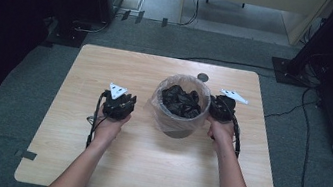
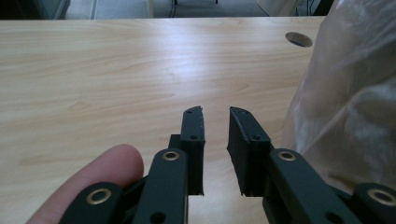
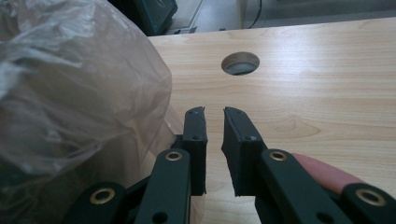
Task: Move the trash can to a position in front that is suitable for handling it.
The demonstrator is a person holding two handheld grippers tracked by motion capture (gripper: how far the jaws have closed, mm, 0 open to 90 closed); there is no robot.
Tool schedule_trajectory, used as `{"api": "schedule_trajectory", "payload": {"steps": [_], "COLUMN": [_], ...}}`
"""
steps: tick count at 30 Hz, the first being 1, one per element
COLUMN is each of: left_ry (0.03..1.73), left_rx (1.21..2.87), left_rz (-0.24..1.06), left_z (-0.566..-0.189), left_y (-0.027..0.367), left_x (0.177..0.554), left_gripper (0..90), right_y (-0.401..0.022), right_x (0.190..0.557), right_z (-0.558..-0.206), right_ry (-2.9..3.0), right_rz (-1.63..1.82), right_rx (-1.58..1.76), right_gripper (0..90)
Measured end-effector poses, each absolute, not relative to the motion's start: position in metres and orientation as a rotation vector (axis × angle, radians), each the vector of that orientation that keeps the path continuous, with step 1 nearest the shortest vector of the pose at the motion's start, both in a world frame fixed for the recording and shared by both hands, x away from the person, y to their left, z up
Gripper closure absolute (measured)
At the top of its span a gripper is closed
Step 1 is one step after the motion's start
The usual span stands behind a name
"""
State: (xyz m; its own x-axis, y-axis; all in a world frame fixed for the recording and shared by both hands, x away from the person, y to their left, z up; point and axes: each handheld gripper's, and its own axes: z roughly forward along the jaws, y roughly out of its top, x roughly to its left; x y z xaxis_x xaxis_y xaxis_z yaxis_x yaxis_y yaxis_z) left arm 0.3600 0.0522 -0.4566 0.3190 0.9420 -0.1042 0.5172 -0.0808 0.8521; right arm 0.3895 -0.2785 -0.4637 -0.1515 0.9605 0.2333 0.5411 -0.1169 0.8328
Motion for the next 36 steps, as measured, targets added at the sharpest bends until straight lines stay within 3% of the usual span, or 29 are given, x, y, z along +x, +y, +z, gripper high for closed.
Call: {"api": "schedule_trajectory", "payload": {"steps": [13,21,36], "left_ry": [1.313,1.291,1.241], "left_rx": [1.719,1.729,1.713], "left_rz": [0.559,0.474,0.431], "left_z": [-0.455,-0.456,-0.462], "left_y": [0.012,0.024,0.051], "left_x": [0.381,0.372,0.331], "left_gripper": [90.0,90.0,90.0], "right_y": [-0.266,-0.248,-0.225], "right_x": [0.377,0.356,0.313], "right_z": [-0.465,-0.463,-0.463], "right_ry": [1.735,1.743,1.779], "right_rz": [1.271,1.340,1.307], "right_rx": [1.604,1.578,1.517], "right_gripper": [82.5,89.8,90.0]}}
